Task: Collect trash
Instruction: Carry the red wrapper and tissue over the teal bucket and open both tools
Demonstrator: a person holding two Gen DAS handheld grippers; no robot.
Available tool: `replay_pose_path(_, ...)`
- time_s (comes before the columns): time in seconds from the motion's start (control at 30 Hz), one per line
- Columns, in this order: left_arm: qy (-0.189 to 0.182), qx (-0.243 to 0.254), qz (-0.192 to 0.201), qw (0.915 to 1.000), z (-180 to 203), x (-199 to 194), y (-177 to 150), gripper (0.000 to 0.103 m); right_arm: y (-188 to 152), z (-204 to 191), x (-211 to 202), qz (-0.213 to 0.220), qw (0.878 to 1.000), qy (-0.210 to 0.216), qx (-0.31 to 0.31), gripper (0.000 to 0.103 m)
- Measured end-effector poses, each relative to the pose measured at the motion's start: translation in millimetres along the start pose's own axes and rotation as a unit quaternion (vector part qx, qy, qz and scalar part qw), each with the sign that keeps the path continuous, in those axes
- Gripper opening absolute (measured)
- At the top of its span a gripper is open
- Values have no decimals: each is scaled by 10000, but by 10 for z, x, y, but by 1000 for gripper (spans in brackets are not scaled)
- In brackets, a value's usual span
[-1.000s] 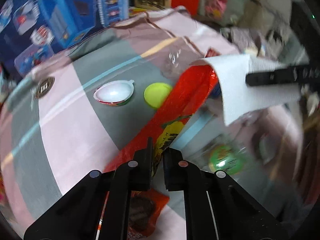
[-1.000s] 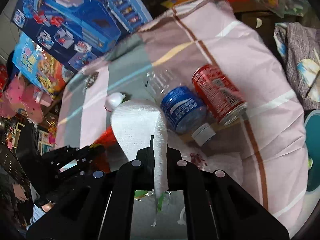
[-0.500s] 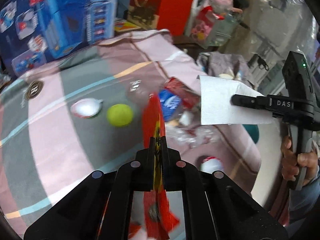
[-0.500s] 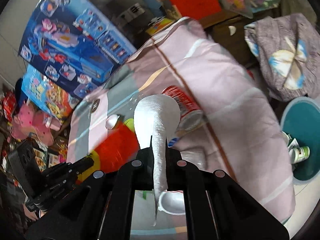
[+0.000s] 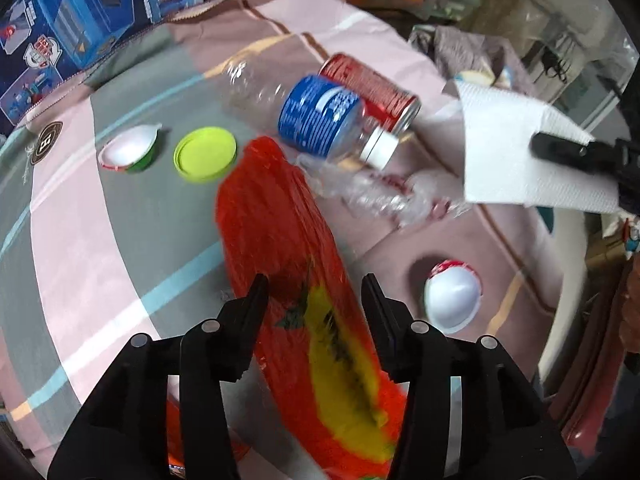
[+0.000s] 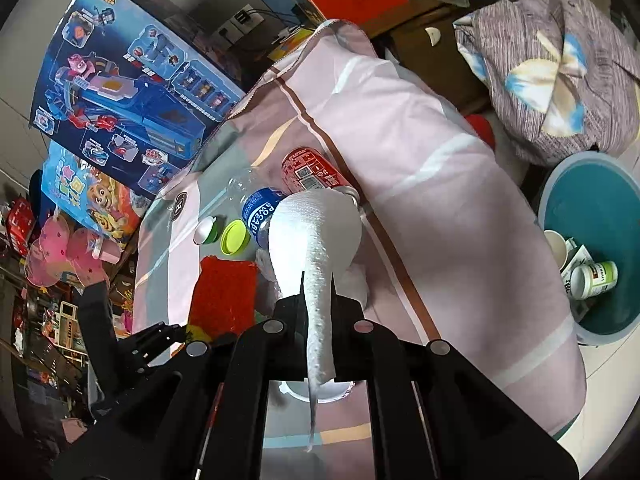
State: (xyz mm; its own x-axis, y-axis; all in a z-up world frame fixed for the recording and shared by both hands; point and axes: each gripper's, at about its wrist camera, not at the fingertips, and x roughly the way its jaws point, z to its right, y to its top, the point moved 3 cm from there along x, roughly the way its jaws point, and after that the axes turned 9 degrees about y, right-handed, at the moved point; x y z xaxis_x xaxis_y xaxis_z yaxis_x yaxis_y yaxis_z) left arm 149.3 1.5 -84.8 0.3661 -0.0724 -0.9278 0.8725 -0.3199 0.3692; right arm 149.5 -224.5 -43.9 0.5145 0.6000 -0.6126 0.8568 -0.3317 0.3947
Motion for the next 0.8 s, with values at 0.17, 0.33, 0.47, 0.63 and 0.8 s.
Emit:
replay_pose_path(0.17, 65, -143, 129, 9998, -19, -144, -6, 6, 12, 43, -34, 62, 10000, 33, 45, 6)
replay_pose_path(0.33, -31, -209, 538, 9983, 74, -542, 118, 5, 83, 137, -179, 252, 9995, 147, 153, 6)
replay_pose_path(0.47, -291, 88, 774, 9965, 462, -792, 328, 5, 170, 319, -453, 573, 9977, 200, 288, 6)
replay_pose_path(0.63, -647, 538, 875, 9926, 1140, -793, 649, 5, 237, 794, -997, 1112, 9920, -40, 602, 6)
replay_pose_path(0.8, -1063, 900, 670, 9880, 1930, -568, 939, 5, 211, 1339, -1488, 1484, 9832, -451, 958, 6)
